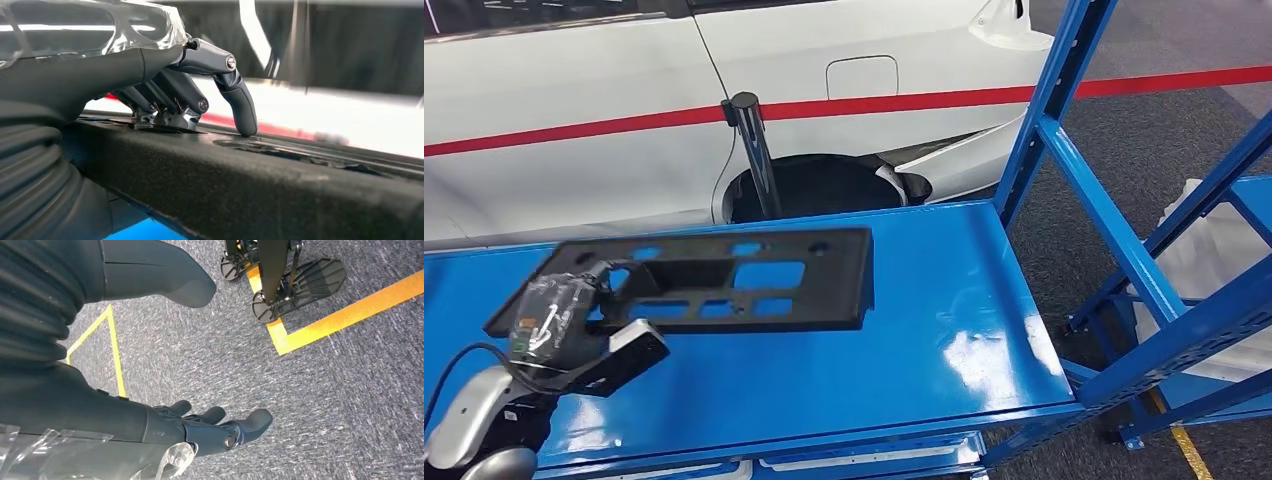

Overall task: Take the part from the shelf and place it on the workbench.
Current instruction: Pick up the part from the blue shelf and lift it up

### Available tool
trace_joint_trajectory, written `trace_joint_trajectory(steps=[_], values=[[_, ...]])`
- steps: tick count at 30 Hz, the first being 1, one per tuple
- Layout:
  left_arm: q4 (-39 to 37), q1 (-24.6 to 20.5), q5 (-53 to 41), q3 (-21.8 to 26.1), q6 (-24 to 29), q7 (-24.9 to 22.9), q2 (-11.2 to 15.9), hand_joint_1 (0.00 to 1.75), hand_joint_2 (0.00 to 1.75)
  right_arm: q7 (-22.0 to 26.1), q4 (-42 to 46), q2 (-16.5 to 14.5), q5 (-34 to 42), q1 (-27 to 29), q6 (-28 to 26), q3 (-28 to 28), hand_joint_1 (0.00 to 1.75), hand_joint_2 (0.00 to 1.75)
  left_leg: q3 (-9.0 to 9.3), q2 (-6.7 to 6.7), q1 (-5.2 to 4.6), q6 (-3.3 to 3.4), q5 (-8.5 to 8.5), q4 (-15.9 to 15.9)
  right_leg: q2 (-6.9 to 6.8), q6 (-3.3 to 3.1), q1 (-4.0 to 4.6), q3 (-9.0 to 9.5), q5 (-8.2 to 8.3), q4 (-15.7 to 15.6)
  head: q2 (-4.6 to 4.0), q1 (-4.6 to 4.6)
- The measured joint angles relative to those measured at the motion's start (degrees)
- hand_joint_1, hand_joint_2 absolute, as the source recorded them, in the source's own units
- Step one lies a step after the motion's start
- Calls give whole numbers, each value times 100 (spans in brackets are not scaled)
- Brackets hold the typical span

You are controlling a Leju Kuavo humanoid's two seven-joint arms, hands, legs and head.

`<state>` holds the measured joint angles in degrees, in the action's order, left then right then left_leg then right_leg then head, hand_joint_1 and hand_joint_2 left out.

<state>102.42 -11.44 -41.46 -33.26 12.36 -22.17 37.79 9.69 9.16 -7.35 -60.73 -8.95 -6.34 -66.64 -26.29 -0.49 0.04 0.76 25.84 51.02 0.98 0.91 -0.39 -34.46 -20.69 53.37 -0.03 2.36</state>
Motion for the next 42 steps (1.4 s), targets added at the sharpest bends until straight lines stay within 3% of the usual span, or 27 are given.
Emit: trace_joint_trajectory(steps=[2, 8, 15, 17, 20, 21, 22, 23, 25, 27, 30, 31, 33, 35, 36, 37, 38, 40, 42], values=[[274, -24, -3, 192, 467, 65, -44, 175, 175, 13, 0, -2, -28, -2, -1, -2, 0, 175, 0, 0, -4, 2, 1, 3, 0, 1, -5, 2, 1, -1, -1, 0], [1197, -116, -337, 733, 1203, -59, -170, 175, 175, 15, 0, -22, -74, -5, -8, -13, 0, 175, -10, 1, -11, 25, 16, 33, -1, 14, -13, 3, 8, -2, 0, 1], [1982, -155, -723, 1076, 1374, -89, -256, 175, 175, 14, 0, -52, -94, -4, -13, -72, 0, 175, -40, 12, -2, 120, -50, 69, -1, 116, -27, 8, 63, -14, 1, 1], [2135, -185, -875, 1113, 1343, -110, -275, 175, 175, 11, 0, -53, -101, -8, -18, -85, 0, 175, -44, 32, 41, 175, -142, -2, -10, 165, -17, -87, -168, 223, 1, -13], [2281, -214, -1013, 1122, 1273, -164, -329, 175, 175, 9, 0, -54, -109, -13, -21, -91, 0, 175, -94, 49, 69, 198, -213, -27, -29, 230, -34, -499, -867, 1385, 0, -34], [2303, -214, -1036, 1119, 1260, -171, -347, 175, 175, 10, 0, -55, -110, -13, -21, -92, 0, 175, -116, 52, 74, 182, -227, -22, -36, 246, -47, -583, -980, 1683, -1, -37], [2319, -214, -1055, 1117, 1258, -173, -363, 175, 175, 10, 0, -55, -111, -15, -21, -92, 0, 175, -138, 53, 83, 165, -241, -17, -43, 261, -62, -556, -982, 1761, -1, -37], [2333, -214, -1066, 1114, 1262, -174, -377, 175, 175, 10, 0, -55, -113, -19, -21, -92, 0, 175, -157, 53, 97, 145, -255, -9, -51, 276, -76, -403, -885, 1585, -1, -37], [2371, -218, -1065, 1113, 1280, -174, -403, 175, 175, 12, 0, -55, -118, -37, -21, -92, 0, 175, -190, 52, 124, 94, -269, 19, -57, 301, -109, 167, -607, 713, -1, -38], [2416, -229, -1055, 1111, 1303, -166, -422, 175, 175, 14, 0, -56, -128, -61, -22, -93, 0, 175, -225, 47, 125, 18, -284, 53, -25, 257, -101, 533, -465, 86, 1, -36], [2464, -235, -1051, 1110, 1333, -158, -441, 175, 175, 16, 0, -52, -143, -90, -25, -94, 0, 175, -277, 41, 130, -96, -316, 79, -6, 119, -84, 517, -426, -18, 0, -28], [2475, -235, -1051, 1111, 1340, -158, -447, 175, 175, 17, 0, -51, -144, -97, -25, -95, 0, 175, -320, 42, 145, -123, -250, 145, -14, 66, -87, 485, -396, -23, 0, -24], [2492, -235, -1053, 1111, 1347, -159, -452, 175, 175, 17, 0, -49, -141, -105, -25, -97, 0, 175, -524, 43, 164, -158, 124, 609, -38, -34, -91, 403, -317, -41, -1, -20], [2498, -231, -1053, 1110, 1350, -164, -455, 175, 175, 17, 0, -46, -135, -104, -26, -102, 0, 175, -835, 43, 163, -182, 636, 1467, -51, -78, -67, 292, -237, -38, 0, -15], [2499, -226, -1053, 1109, 1350, -169, -457, 175, 175, 17, 0, -46, -131, -101, -26, -108, 0, 175, -924, 42, 161, -188, 768, 1782, -53, -83, -53, 235, -194, -36, 0, -15], [2499, -223, -1053, 1109, 1350, -174, -461, 175, 175, 17, 0, -46, -128, -99, -26, -117, 0, 175, -920, 42, 159, -186, 795, 1916, -53, -85, -40, 175, -148, -34, 0, -14], [2499, -221, -1053, 1109, 1350, -180, -465, 175, 175, 17, 0, -47, -125, -97, -26, -127, 0, 175, -784, 42, 157, -173, 688, 1765, -53, -79, -31, 122, -105, -33, 1, -13], [2504, -225, -1048, 1111, 1350, -192, -472, 175, 175, 18, 0, -50, -121, -96, -26, -143, 0, 175, -231, 44, 146, -122, 368, 918, -48, -50, -23, 34, -19, -29, 0, -13], [2508, -232, -1028, 1114, 1347, -216, -475, 175, 175, 25, 0, -52, -114, -94, -26, -148, 0, 175, 211, 42, 103, -72, 197, 173, -41, 8, -13, -12, 67, -32, -1, -15]])
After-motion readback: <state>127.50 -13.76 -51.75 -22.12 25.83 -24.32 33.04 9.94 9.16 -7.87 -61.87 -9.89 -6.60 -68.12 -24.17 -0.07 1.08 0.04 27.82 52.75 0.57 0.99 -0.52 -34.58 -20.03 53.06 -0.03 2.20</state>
